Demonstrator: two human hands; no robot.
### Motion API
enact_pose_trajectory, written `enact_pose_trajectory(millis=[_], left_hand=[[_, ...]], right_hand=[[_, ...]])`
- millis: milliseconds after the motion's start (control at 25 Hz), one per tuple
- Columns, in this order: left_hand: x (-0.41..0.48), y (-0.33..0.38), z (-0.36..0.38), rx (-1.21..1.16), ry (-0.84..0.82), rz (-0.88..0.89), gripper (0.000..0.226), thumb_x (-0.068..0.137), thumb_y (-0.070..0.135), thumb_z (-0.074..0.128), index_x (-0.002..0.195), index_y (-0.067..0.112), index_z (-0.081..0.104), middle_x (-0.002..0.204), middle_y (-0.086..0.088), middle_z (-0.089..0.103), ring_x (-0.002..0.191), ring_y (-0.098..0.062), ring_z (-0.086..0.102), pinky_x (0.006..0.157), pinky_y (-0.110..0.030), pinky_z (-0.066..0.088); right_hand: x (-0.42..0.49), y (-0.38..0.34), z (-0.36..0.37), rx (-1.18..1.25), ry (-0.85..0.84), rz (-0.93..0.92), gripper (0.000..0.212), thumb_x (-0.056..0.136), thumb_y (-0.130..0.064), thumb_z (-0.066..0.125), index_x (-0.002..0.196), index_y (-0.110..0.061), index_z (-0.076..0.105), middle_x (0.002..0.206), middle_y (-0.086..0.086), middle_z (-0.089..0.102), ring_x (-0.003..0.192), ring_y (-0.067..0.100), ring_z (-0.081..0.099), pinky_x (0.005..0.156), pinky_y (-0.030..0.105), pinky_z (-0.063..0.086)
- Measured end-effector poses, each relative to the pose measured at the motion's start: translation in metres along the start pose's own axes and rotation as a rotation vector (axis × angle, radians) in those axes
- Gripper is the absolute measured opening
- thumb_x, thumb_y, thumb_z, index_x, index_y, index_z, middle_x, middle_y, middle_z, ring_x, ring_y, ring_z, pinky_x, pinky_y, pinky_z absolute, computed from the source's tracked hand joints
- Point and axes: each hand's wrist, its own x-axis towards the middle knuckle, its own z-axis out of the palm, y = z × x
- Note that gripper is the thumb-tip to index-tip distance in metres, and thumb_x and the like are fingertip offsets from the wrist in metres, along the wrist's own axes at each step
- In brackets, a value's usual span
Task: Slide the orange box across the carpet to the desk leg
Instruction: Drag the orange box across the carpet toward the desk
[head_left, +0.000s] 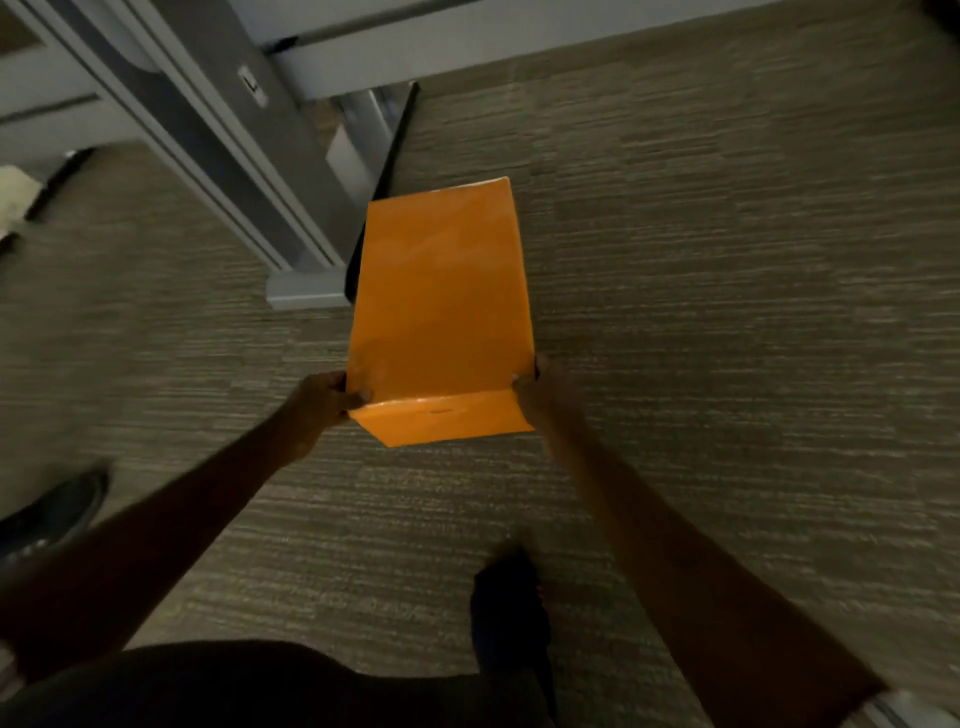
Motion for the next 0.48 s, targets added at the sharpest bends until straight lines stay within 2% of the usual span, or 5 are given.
enact_pose_trajectory(millis=[80,200,240,320,480], left_hand=[[0.002,-0.007,-0.003,0.1,0.017,-0.023,0.007,0.088,0.007,0.066,0.095,0.007,0.067,0.08,-0.001,0.068,0.075,-0.015,0.061,0.064,-0.026,0.048],[0.004,-0.012,-0.003,0.118,-0.025,0.011,0.006,0.09,0.013,0.064,0.087,0.018,0.064,0.064,0.015,0.072,0.061,0.003,0.066,0.052,-0.015,0.05],[0.003,-0.013,-0.004,0.107,-0.033,0.02,0.003,0.09,0.015,0.064,0.089,0.018,0.064,0.065,0.016,0.072,0.061,0.005,0.065,0.052,-0.013,0.05],[0.001,-0.014,-0.004,0.067,-0.035,0.027,0.003,0.091,0.018,0.064,0.093,0.015,0.065,0.074,0.01,0.072,0.07,-0.004,0.066,0.058,-0.018,0.052],[-0.007,-0.012,0.002,-0.028,-0.037,0.012,0.005,0.092,0.011,0.06,0.092,0.016,0.063,0.086,-0.003,0.064,0.077,-0.015,0.059,0.067,-0.028,0.05]], right_hand=[[-0.006,0.001,0.018,-0.088,0.039,-0.035,0.044,0.103,-0.017,0.05,0.143,0.0,0.05,0.127,0.021,0.062,0.117,0.03,0.061,0.096,0.041,0.05],[-0.008,-0.003,0.028,-0.077,0.103,-0.058,0.042,0.103,-0.015,0.049,0.143,0.0,0.049,0.138,0.022,0.061,0.127,0.038,0.059,0.102,0.043,0.048],[-0.007,-0.004,0.029,-0.065,0.111,-0.051,0.042,0.103,-0.014,0.049,0.142,0.0,0.049,0.139,0.022,0.06,0.128,0.037,0.059,0.102,0.042,0.048],[-0.006,-0.003,0.031,-0.026,0.116,-0.04,0.043,0.103,-0.014,0.048,0.145,-0.002,0.045,0.143,0.022,0.057,0.13,0.037,0.057,0.105,0.043,0.046],[0.0,0.004,0.035,0.1,0.058,-0.001,0.05,0.104,-0.017,0.047,0.151,-0.005,0.036,0.149,0.023,0.049,0.132,0.039,0.054,0.111,0.053,0.045]])
